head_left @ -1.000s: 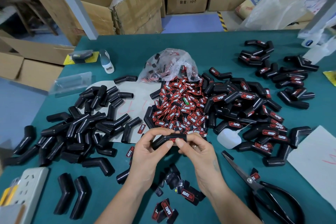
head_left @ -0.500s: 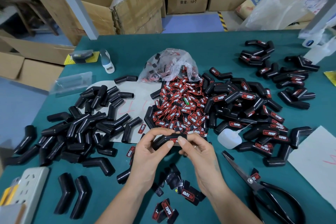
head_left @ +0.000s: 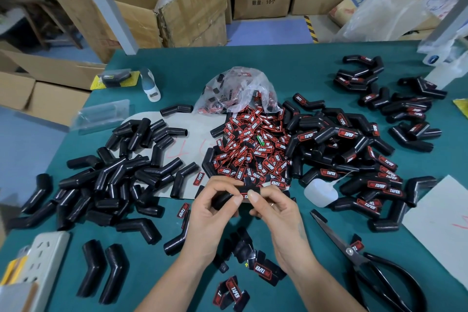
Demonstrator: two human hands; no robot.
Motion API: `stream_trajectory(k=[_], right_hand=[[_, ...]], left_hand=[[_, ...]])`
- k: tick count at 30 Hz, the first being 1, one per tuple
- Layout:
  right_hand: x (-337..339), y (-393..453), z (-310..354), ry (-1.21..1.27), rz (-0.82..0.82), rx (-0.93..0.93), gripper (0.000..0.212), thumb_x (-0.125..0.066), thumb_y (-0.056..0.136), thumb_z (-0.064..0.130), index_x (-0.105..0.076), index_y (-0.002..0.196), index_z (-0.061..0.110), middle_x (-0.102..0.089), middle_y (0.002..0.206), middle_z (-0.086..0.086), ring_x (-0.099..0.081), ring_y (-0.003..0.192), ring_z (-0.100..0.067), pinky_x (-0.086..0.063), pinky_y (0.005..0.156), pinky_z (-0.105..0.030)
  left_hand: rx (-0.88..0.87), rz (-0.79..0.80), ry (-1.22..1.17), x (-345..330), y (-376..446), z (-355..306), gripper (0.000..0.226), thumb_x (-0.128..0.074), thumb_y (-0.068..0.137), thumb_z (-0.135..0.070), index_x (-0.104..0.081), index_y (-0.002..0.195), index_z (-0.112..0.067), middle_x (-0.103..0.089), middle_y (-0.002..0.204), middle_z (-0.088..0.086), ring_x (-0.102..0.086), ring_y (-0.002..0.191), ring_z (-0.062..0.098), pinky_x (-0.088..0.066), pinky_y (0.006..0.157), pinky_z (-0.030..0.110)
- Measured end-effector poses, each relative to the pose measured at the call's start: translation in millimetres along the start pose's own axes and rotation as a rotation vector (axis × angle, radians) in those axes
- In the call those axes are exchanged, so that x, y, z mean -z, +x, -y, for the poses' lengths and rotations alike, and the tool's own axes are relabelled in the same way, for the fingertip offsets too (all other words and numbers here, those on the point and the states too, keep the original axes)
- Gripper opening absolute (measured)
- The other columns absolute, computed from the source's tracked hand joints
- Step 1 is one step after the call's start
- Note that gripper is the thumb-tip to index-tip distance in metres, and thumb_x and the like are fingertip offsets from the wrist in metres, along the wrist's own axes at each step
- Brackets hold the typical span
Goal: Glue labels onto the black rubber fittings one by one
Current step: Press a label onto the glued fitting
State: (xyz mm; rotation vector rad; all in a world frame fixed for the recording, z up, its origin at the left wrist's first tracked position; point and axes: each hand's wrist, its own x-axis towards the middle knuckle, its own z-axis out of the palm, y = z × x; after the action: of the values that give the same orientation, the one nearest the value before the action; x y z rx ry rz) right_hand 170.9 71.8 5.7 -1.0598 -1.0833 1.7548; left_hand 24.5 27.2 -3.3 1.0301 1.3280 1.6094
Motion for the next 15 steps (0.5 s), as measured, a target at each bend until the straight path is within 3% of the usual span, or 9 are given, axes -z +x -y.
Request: stream_trajectory(k=[3,8,15], right_hand=[[1.3,-0.3,2.1,0.011,0.010,-0.002,0.036,-0.081,0.081,0.046,-0.080,0.090,0.011,-0.060,0.094,-0.006,-0.058,0.087,-0.017,-0.050,0.088,-0.040],[4.8,-1.2,4.9,0.013,0.038,0.007,0.035,-0.079,0.085,0.045,-0.081,0.095,0.011,-0.061,0.097,-0.005,-0.059,0.093,-0.019,-0.050,0.089,-0.039],[7.7,-1.6,4.1,-0.022,0.045,0.021,0.035,-0.078,0.085,0.047,-0.082,0.098,0.015,-0.058,0.098,-0.002,-0.055,0.086,-0.013,-0.048,0.079,-0.026]], left_hand=[[-0.122,0.027,0.111,2.8,2.2,0.1,0.004,-0.073,0.096,-0.025,-0.077,0.098,-0.025,-0.067,0.116,0.005,-0.065,0.086,0.025,-0.056,0.064,0.033],[-0.233,0.057,0.220,4.6,3.5,1.3,0.012,-0.072,0.100,-0.022,-0.081,0.107,-0.026,-0.066,0.120,0.002,-0.069,0.097,0.030,-0.061,0.066,0.031],[-0.307,0.044,0.260,4.6,1.8,2.2,0.014,-0.073,0.097,-0.013,-0.081,0.107,-0.017,-0.068,0.119,0.003,-0.070,0.104,0.031,-0.064,0.074,0.036]])
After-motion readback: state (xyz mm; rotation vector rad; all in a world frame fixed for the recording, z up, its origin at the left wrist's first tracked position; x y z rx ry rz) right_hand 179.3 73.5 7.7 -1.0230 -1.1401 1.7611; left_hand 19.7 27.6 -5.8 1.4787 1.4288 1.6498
